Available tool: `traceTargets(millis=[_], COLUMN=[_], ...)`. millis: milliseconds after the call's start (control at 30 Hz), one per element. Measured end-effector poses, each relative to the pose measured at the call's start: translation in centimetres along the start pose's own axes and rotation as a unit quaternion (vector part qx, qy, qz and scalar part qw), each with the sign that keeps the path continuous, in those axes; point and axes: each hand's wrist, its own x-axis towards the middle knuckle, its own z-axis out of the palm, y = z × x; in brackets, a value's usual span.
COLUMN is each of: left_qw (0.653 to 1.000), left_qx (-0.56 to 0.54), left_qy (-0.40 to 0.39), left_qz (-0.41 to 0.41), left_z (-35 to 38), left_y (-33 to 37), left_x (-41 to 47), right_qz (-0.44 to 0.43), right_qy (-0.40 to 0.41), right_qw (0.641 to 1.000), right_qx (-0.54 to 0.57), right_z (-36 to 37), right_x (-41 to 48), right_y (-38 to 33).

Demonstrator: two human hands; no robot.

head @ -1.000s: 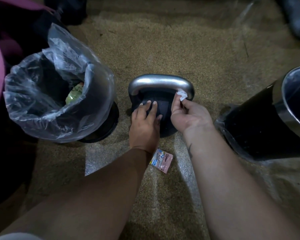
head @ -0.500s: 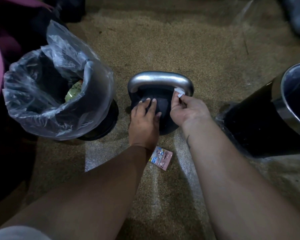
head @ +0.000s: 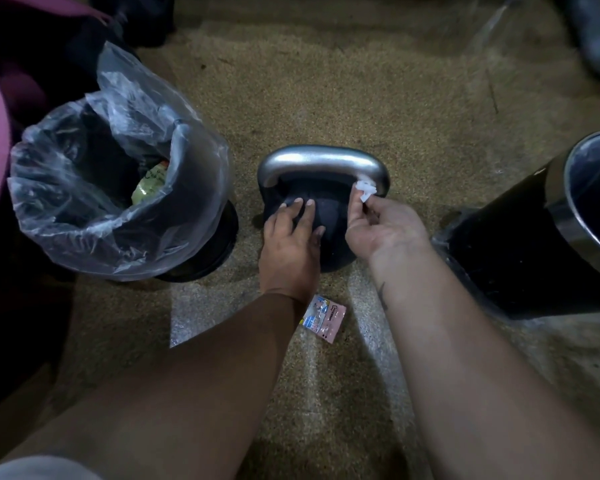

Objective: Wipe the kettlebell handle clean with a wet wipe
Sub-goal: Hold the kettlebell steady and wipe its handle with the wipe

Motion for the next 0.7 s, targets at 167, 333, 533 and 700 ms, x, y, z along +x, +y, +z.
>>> traceTargets(millis=[167,333,533,700], left_qw=[1.000,1.000,1.000,1.000], left_qx=[0.001,0.006,0.000,0.009], left_qy=[-0.008,-0.003,-0.005,-0.008], left_qz=[-0.007,0.000,0.001,0.001], left_z=[-0.11,-0.17,-0.18,-0.09], left_y=[0.08,0.08,0.10,0.04], left_x=[-0.10,-0.04,-0.07,-0.09], right_qz=[-0.009,-0.004,-0.011,-0.018], right_qy=[0.001,0.007,0.006,0.030], right_qw=[1.000,1.000,1.000,0.999], right_qx=[0.010,-0.002,-0.023,-0.027], right_z=[-0.35,-0.14,-0.13,0.27], right_x=[0.15,0.41,-0.04,0.45], right_y=[0.14,0.04,-0.23,0.00])
